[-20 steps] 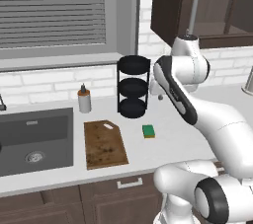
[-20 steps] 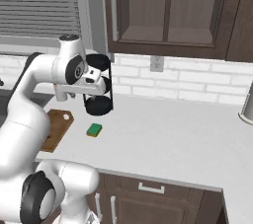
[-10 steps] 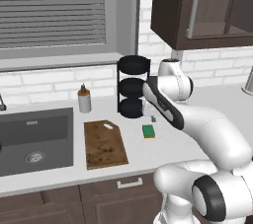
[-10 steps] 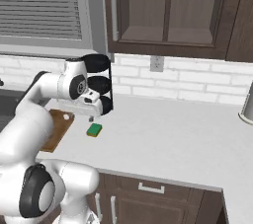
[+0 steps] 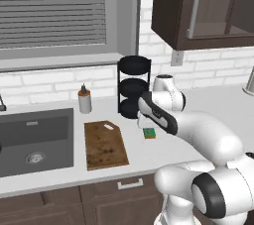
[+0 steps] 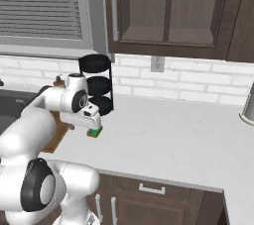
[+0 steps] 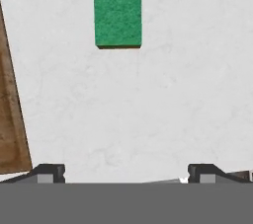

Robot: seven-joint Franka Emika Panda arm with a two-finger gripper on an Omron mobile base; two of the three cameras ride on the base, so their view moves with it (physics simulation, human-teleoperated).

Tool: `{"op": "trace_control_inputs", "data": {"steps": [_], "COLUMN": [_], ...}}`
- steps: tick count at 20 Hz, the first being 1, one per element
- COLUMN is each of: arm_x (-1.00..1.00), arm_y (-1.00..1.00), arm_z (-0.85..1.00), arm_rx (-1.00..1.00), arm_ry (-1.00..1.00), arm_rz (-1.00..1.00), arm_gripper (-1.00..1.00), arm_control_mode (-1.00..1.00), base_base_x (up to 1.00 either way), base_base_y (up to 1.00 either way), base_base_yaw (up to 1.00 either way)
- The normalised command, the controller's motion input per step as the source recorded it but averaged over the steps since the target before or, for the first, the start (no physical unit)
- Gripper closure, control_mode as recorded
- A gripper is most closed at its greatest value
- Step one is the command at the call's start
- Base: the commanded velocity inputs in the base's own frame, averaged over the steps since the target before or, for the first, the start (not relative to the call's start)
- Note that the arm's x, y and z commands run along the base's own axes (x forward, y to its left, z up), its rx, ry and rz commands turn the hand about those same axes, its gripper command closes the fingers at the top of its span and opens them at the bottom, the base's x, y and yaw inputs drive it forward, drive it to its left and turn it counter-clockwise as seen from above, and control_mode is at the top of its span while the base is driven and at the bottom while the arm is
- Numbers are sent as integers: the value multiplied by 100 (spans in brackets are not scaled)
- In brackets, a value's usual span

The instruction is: Pick up the sponge from the counter and clean the cutting board by briefly scrubbing or pressing down on the cutting board. Once finished, release the sponge.

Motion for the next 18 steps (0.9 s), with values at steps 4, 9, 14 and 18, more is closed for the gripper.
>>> {"op": "trace_control_inputs", "data": {"steps": [4, 9, 14, 18], "arm_x": [44, 38, 17, 23], "arm_y": [0, 0, 0, -8], "arm_z": [0, -4, -12, -15], "arm_rx": [0, 0, 0, 0], "arm_ry": [0, 0, 0, 0], "arm_rz": [-6, -4, -4, -4], "arm_gripper": [-100, -100, -100, -100], "arm_control_mode": [-100, -100, -100, -100], "base_base_x": [0, 0, 0, 0], "base_base_y": [0, 0, 0, 0], "base_base_yaw": [0, 0, 0, 0]}}
